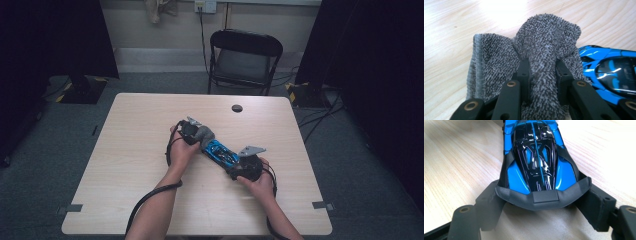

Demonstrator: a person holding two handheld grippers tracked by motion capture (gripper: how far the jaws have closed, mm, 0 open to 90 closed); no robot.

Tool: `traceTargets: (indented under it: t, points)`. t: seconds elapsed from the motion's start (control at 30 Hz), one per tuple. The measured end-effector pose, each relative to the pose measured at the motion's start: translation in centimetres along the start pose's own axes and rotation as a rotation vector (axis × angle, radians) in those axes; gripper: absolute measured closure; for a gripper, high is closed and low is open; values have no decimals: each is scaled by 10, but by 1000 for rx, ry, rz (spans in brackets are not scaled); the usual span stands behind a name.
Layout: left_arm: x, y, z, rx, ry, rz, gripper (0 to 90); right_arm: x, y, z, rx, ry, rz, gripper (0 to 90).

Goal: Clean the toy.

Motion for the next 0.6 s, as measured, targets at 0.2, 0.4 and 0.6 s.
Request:
traceTargets:
  t: [0.2,0.4,0.6]
  points:
    - [5,5,-3,5,4,11,713,0,0,0,0,0,0,263]
    - [1,16,5,-30,-6,-4,713,0,0,0,0,0,0,263]
    - [-17,28,20,-63,-53,-50,713,0,0,0,-1,0,0,262]
Point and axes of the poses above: each handheld gripper's, and its own axes: y roughly backward along the jaws, z roughly out of its top, x roughly to its left, the point moved 7 cm from there along -y, roughly forward along the jaws, and after that the axes turned 8 degrees about -z, right-handed, at the moved point
